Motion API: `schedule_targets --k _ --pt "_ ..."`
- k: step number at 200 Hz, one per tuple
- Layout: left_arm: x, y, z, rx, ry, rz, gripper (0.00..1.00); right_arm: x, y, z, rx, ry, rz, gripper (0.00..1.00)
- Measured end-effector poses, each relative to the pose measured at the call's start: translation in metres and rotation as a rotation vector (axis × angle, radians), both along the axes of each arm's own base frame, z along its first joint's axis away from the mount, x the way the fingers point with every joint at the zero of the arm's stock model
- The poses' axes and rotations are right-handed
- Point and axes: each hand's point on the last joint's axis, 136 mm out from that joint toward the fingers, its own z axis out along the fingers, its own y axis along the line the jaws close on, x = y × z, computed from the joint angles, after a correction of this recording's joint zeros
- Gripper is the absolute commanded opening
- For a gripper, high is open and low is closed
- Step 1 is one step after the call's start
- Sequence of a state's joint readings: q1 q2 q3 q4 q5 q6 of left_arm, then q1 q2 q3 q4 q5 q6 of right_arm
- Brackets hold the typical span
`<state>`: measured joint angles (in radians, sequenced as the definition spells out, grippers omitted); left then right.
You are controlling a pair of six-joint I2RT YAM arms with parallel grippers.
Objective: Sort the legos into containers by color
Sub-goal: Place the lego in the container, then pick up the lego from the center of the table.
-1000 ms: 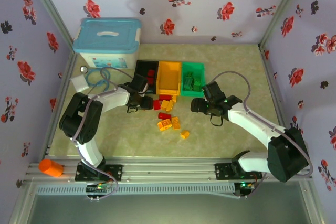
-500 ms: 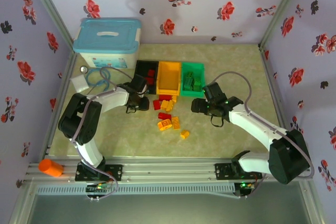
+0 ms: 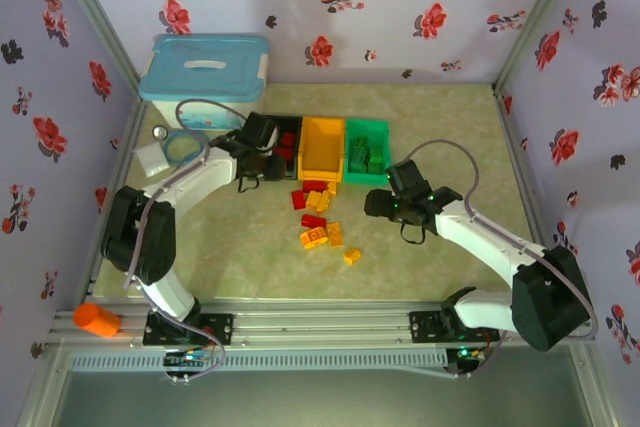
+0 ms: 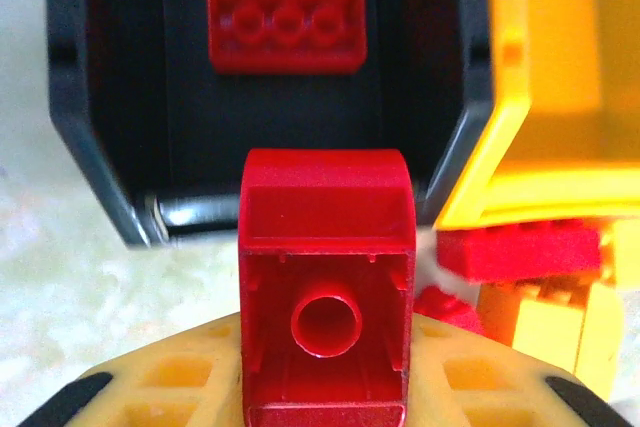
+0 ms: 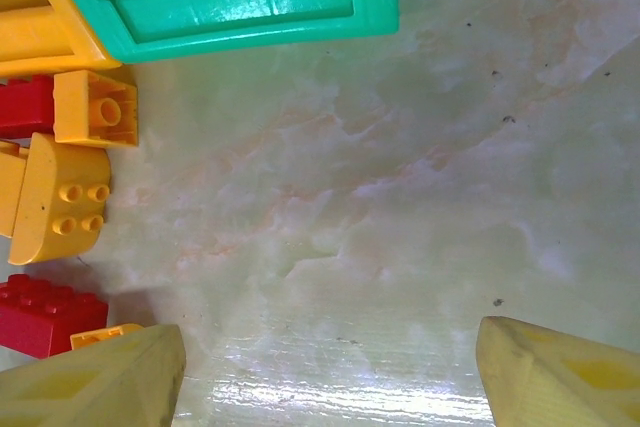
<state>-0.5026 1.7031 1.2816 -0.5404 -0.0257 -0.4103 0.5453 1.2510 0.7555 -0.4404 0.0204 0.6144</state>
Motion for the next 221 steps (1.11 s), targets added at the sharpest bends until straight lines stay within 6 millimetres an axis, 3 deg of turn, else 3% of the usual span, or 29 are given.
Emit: schedule_targets --k 56,63,83,111,130,169,200,221 --pt "0.048 0.004 0.004 0.016 0.004 0.035 0.32 -0.005 -0.002 0.009 0.018 -0.033 0.004 0.77" --pt "0.054 0.006 0.006 0.017 0.006 0.042 0.38 -0.005 -0.001 0.011 0.021 -0.037 0.004 0.77" --pt "0.070 0.010 0.015 0.016 -0.004 0.061 0.66 -0.005 -0.001 0.013 0.025 -0.042 0.005 0.77" --pt "0.075 0.014 0.027 0.013 -0.026 0.074 0.72 -0.006 -0.001 0.014 0.031 -0.044 -0.001 0.77" --pt "0.062 0.013 0.027 0.016 -0.024 0.064 0.72 -0.007 -0.002 0.014 0.034 -0.042 -0.006 0.77" --pt "0.001 -0.005 0.020 0.034 0.005 -0.018 0.73 -0.006 -0.001 0.012 0.034 -0.037 -0.008 0.77" --pt "-0.048 -0.026 -0.004 0.038 0.055 -0.087 0.73 -0.006 0.003 0.004 0.028 -0.017 -0.003 0.77" --pt "-0.063 -0.027 -0.025 0.035 0.102 -0.080 0.74 -0.007 0.008 -0.002 0.022 -0.003 0.011 0.77"
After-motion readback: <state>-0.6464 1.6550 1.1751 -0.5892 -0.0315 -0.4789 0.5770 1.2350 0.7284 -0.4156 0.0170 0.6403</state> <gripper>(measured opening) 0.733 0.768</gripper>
